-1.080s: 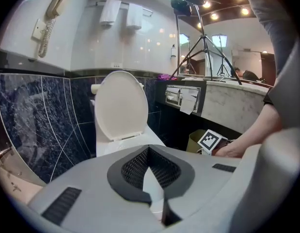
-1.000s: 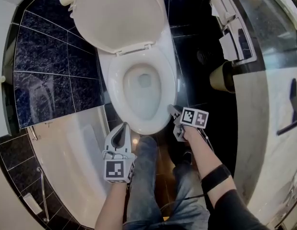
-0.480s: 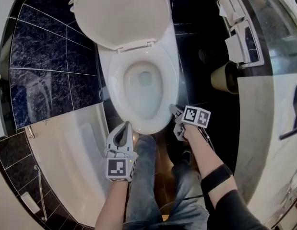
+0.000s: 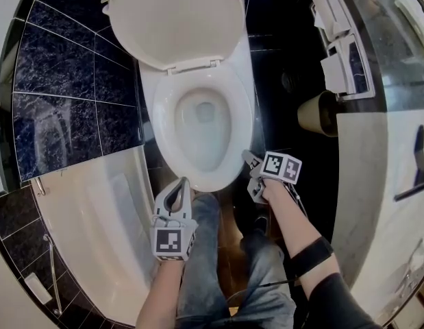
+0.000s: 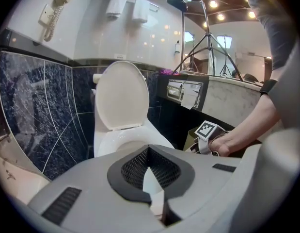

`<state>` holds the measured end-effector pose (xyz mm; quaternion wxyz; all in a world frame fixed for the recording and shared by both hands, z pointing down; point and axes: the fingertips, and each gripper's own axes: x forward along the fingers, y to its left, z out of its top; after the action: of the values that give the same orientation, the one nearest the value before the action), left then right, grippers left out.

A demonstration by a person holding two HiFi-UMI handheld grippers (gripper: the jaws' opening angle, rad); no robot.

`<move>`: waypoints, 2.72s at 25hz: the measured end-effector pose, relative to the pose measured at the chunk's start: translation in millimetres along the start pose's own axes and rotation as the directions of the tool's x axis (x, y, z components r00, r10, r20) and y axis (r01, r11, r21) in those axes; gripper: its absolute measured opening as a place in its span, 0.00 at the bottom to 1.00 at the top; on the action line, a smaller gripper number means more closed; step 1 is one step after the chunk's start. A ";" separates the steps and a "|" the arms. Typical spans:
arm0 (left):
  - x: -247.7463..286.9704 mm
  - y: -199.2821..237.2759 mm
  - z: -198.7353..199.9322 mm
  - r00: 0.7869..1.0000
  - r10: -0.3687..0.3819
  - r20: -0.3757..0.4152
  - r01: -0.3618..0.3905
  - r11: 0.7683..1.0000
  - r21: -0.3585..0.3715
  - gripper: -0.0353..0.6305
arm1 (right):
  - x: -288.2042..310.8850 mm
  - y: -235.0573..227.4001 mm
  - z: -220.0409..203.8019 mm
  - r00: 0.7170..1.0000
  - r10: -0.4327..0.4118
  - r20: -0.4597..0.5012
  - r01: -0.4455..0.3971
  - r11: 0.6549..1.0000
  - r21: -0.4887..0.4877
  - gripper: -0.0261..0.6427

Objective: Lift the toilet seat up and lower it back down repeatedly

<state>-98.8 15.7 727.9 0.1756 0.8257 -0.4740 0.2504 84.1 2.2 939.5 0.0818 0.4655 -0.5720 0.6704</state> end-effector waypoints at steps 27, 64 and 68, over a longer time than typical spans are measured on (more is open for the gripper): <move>8.8 -29.5 -143.8 0.947 -0.079 -0.311 0.031 0.988 -0.154 0.04 | -60.8 69.7 22.0 1.000 0.031 -0.006 -0.031 0.999 -0.026 0.14; 38.8 73.8 188.2 0.998 -0.048 -0.046 0.043 0.993 -0.106 0.04 | -213.2 353.5 174.2 0.950 0.080 0.302 0.153 0.724 -0.672 0.05; 55.7 90.7 223.1 0.998 -0.059 -0.030 0.057 0.995 -0.081 0.04 | -215.9 377.8 191.7 0.937 0.087 0.339 0.191 0.683 -0.705 0.05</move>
<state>-99.0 -185.0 583.6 0.2234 0.8273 -0.4566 0.2391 62.7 -193.7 506.8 0.1775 0.5207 -0.7822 0.2925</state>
